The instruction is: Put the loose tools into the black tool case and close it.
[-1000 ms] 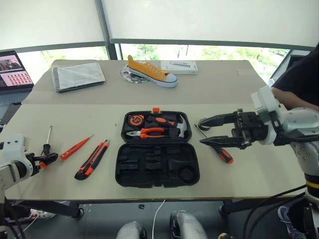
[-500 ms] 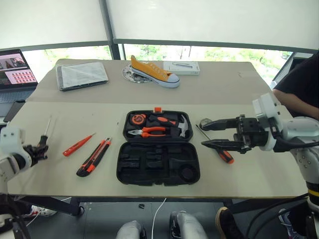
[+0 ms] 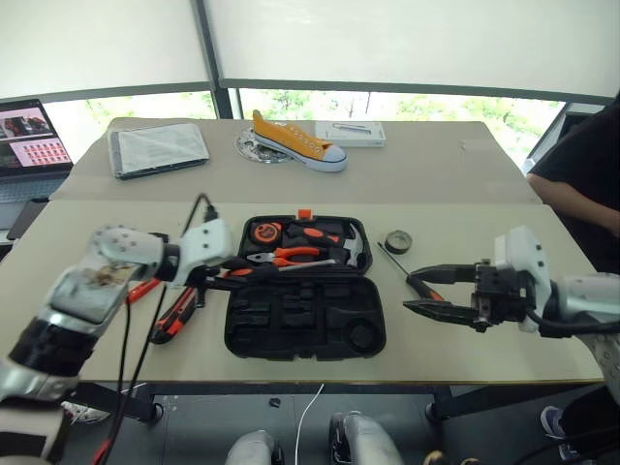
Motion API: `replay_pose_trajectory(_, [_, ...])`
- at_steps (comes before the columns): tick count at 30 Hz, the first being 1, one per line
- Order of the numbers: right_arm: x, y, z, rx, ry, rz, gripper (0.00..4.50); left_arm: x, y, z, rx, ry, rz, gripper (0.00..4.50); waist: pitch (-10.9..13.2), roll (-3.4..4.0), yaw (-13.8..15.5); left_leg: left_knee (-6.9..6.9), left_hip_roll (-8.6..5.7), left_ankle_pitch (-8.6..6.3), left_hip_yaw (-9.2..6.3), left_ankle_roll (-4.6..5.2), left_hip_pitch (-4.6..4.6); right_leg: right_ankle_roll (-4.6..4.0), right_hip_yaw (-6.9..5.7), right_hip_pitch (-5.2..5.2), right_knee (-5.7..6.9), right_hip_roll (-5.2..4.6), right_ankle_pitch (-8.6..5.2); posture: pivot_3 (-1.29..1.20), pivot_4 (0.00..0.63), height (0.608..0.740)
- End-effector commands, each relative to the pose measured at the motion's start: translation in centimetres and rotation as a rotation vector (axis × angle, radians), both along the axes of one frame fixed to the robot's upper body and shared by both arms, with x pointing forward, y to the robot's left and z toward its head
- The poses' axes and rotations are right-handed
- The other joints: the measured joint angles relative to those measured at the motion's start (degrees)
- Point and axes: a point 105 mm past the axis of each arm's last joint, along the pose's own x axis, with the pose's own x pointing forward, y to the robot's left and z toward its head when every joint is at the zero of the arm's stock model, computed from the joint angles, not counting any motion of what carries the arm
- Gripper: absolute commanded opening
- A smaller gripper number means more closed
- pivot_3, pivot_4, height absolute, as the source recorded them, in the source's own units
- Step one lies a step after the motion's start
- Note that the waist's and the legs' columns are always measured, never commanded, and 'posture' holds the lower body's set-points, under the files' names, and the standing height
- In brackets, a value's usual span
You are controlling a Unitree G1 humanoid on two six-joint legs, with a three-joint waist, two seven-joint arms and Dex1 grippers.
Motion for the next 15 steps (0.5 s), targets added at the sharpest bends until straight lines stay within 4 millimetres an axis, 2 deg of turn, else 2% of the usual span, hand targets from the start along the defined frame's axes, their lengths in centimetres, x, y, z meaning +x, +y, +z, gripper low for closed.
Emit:
replay_pose_trajectory(1, [-0.7,0.1,1.0,0.014,-0.053,-0.03,3.29,0.3,-0.9,-0.6,0.06,-0.016,-0.097,0.88,0.0,0.0,0.1,0.02,-0.01,0.0,-0.07,0.02,0.01,0.01,-0.03,0.05,-0.01,0.03,0.0,0.0,0.15,0.733])
replay_pose_trajectory(8, [-1.0,0.0,1.1,0.024,-0.065,-0.076,3.29,1.9,-1.3,-2.1,0.087,-0.031,-0.063,0.88,0.0,-0.02,0.2,0.32,0.01,-0.25,-0.1,0.51,-0.11,0.12,-0.05,0.06,-0.07,0.09,-0.01,0.0,0.15,0.733])
replay_pose_trajectory(15, [-0.9,0.0,1.6,0.04,-0.074,-0.092,3.29,2.4,-2.2,-1.8,0.057,-0.006,-0.067,0.88,0.0,-0.02,0.4,0.59,-0.06,-0.46,-0.09,0.88,-0.09,0.35,-0.05,0.06,-0.22,0.02,0.08,0.0,0.15,0.733])
